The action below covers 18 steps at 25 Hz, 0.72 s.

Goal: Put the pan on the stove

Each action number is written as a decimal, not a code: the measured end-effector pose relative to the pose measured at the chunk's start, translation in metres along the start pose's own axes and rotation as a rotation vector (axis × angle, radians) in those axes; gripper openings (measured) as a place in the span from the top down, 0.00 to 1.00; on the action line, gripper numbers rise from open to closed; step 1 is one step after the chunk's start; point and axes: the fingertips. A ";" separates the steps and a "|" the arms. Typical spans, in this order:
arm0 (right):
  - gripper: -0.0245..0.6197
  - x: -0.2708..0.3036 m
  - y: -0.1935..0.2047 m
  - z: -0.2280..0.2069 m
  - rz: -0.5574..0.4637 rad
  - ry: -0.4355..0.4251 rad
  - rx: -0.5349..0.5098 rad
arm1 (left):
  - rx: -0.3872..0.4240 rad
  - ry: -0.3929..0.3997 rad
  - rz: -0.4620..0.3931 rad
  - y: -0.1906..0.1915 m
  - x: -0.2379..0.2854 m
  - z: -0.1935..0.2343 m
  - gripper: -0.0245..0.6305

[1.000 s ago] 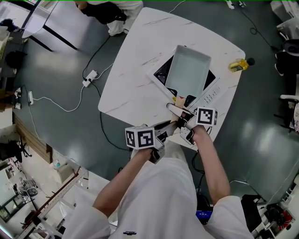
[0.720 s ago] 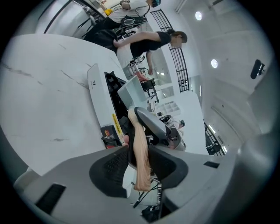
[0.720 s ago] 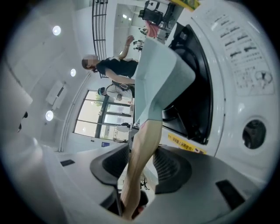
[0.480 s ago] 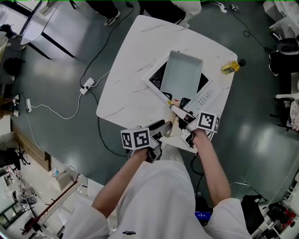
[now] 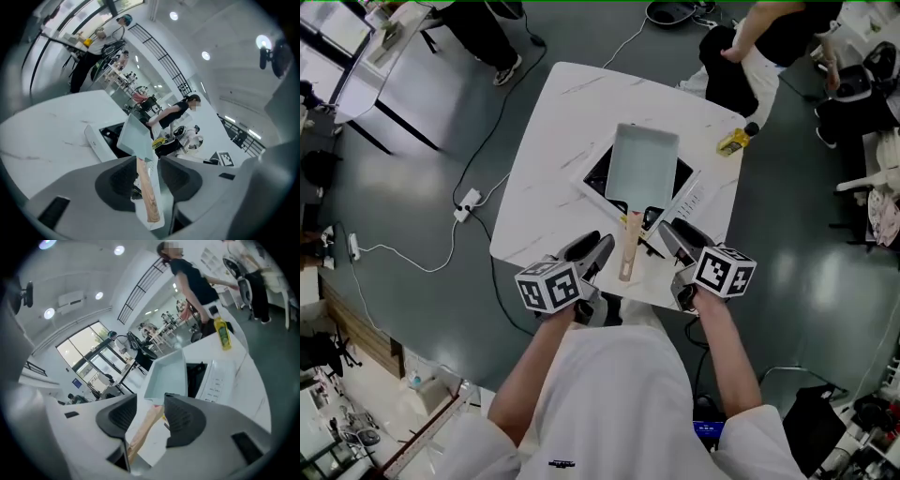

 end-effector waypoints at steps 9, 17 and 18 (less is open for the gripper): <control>0.95 -0.076 -0.054 0.059 -0.237 0.124 -0.364 | 0.356 -0.043 -0.129 -0.057 -0.033 -0.065 0.90; 0.95 -0.123 -0.072 0.091 -0.421 0.187 -0.541 | 0.482 -0.026 -0.227 -0.073 -0.060 -0.117 0.96; 0.95 -0.126 -0.072 0.093 -0.437 0.191 -0.550 | 0.492 -0.024 -0.233 -0.073 -0.061 -0.121 0.96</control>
Point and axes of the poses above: the fingertips, and each gripper's own axes: x forward along the fingers, z to its left, y out of its underside, and after that the axes turned 3 degrees about y, right-handed
